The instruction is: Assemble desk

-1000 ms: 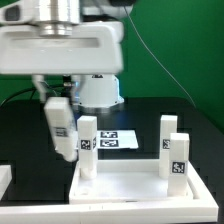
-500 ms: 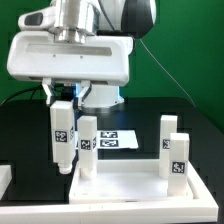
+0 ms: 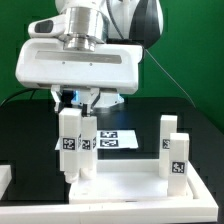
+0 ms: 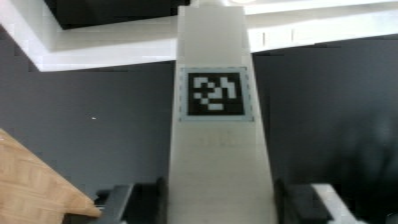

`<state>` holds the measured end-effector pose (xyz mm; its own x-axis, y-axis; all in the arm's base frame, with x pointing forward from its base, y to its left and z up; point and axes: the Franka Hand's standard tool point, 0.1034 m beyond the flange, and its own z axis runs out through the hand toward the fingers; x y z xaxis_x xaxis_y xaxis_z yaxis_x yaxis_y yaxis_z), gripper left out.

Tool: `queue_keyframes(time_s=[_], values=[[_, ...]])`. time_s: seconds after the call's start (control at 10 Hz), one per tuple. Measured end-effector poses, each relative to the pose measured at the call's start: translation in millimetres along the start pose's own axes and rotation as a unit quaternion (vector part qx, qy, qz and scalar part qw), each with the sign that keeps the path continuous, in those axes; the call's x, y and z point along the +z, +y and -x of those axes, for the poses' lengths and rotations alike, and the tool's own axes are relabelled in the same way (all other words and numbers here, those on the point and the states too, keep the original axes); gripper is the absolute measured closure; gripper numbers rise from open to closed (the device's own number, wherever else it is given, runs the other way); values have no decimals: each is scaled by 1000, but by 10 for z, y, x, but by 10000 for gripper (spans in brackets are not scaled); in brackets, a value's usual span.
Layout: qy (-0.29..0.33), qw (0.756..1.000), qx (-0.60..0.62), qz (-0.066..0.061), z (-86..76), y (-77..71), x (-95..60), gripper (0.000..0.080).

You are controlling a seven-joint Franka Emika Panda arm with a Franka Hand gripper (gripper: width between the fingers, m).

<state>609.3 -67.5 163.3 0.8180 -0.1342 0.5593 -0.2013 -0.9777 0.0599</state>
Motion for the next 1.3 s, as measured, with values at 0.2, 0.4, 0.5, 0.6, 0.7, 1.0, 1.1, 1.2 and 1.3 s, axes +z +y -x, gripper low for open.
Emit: queue_keyframes(time_s=[0.2,0.4,0.5,0.6,0.7,1.0,1.1,1.2,1.3], values=[[-4,1000,-5,-2,46,-65,31,514],[-9,1000,-12,-2,98,-120,95,514],[-9,1000,-13,-1,80,-131,121,514],[-9,1000,-15,-1,80,-148,141,514],[-9,1000,-16,-1,88,-148,150,514],[-8,1000,-18,-2,84,-174,152,514],[-8,1000,-18,-3,87,-194,152,514],[-10,1000,-20,-5,100,-224,155,514],[-11,1000,-21,-6,122,-244,164,514]])
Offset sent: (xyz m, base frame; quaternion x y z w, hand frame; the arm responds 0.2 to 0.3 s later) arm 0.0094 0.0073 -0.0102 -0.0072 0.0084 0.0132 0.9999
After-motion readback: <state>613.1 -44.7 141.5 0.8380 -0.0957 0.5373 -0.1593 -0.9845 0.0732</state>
